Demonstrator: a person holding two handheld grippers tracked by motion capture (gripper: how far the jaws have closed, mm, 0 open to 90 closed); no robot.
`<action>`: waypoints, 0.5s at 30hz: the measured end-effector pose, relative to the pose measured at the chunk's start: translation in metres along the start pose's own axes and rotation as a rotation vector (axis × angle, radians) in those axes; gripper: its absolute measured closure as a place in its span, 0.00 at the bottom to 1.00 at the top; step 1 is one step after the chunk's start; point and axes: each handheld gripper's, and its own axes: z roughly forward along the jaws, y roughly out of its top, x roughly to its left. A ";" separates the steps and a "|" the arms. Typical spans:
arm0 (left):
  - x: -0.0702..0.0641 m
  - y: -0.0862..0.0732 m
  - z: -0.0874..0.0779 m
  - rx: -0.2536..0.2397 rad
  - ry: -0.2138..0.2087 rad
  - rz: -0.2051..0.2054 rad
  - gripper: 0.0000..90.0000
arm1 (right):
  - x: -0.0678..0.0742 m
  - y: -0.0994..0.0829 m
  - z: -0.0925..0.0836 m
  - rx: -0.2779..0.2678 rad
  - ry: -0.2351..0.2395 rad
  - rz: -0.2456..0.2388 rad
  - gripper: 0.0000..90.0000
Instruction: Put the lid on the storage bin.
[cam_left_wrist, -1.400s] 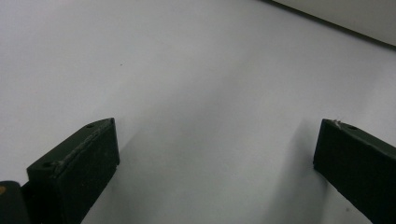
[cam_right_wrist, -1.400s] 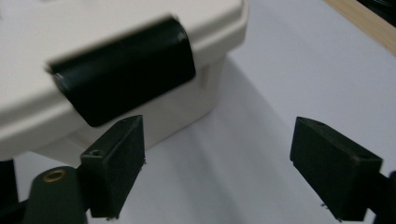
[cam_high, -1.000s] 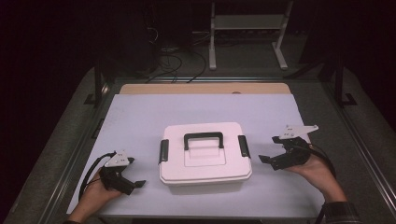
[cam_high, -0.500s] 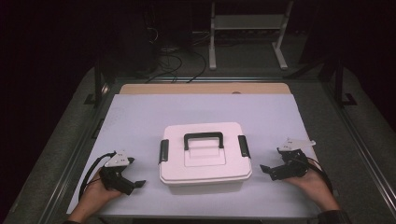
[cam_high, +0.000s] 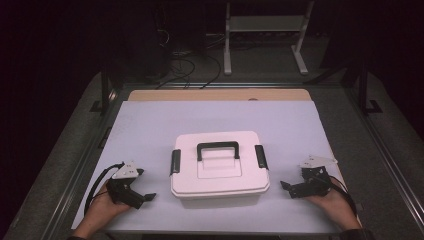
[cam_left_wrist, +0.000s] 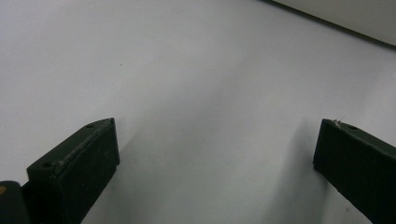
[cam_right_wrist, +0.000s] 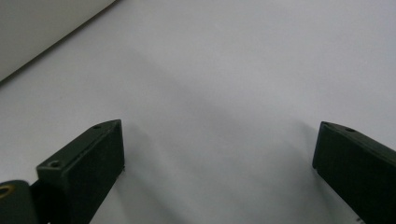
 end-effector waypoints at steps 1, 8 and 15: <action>0.000 0.000 0.000 0.000 0.000 0.000 0.00 | -0.001 0.000 0.000 -0.001 0.006 0.009 0.02; 0.000 0.000 0.000 0.000 0.000 0.000 0.00 | -0.001 0.000 0.002 0.013 0.000 0.012 0.02; 0.000 0.000 0.000 0.000 0.001 0.000 0.00 | -0.001 0.000 0.002 0.014 -0.003 0.010 0.02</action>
